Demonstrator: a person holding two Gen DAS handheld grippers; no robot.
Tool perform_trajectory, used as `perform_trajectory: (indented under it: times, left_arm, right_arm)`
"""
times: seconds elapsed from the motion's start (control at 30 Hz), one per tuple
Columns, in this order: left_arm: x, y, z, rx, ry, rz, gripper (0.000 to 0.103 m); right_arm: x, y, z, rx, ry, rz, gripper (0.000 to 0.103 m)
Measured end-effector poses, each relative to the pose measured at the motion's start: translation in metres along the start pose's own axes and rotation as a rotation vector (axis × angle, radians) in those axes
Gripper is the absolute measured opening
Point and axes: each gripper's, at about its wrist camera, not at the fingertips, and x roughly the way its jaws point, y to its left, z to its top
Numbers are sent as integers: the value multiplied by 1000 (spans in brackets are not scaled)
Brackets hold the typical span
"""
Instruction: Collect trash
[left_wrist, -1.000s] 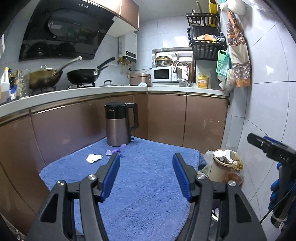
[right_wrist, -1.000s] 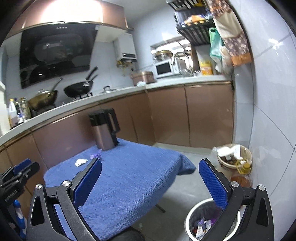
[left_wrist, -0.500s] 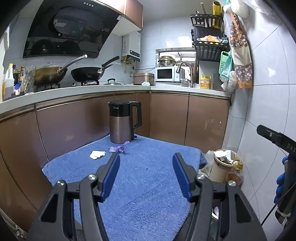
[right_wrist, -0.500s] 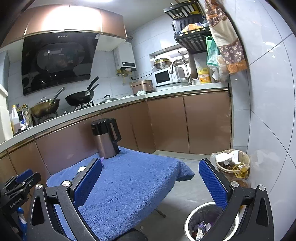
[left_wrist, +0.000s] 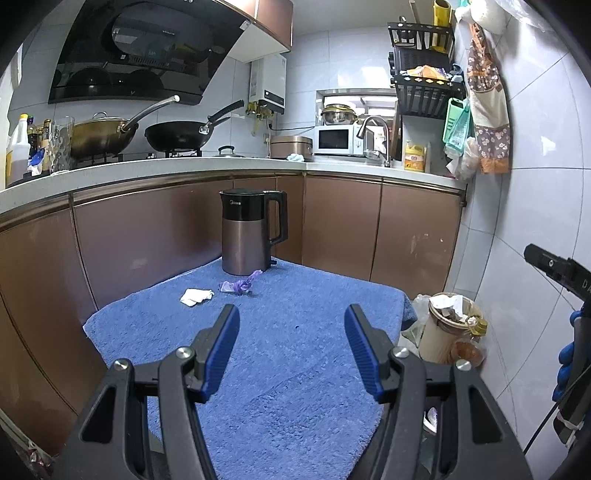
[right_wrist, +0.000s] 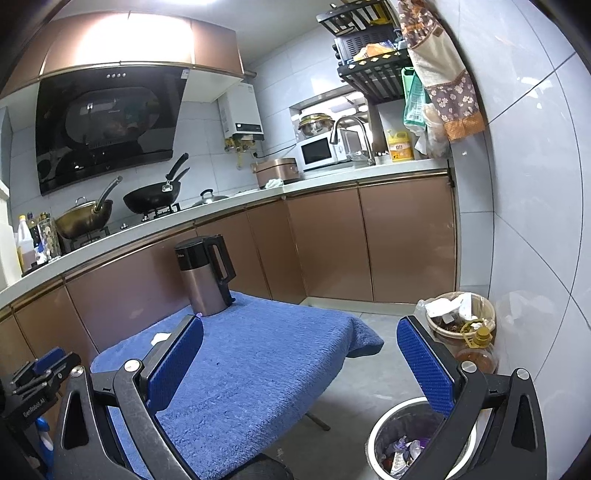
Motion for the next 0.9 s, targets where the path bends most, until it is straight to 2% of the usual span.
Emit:
perform_trajectory:
  times: [0.3, 0.67, 0.9]
  left_arm:
    - [28, 24, -9, -31, 81, 24, 57]
    - [81, 89, -28, -130, 194, 112, 57]
    - [113, 122, -36, -171, 266, 145, 57]
  right_arm:
    - [15, 7, -3, -19, 16, 34, 103]
    - [87, 26, -20, -41, 150, 57, 103]
    - [133, 56, -18, -98, 195, 121, 103]
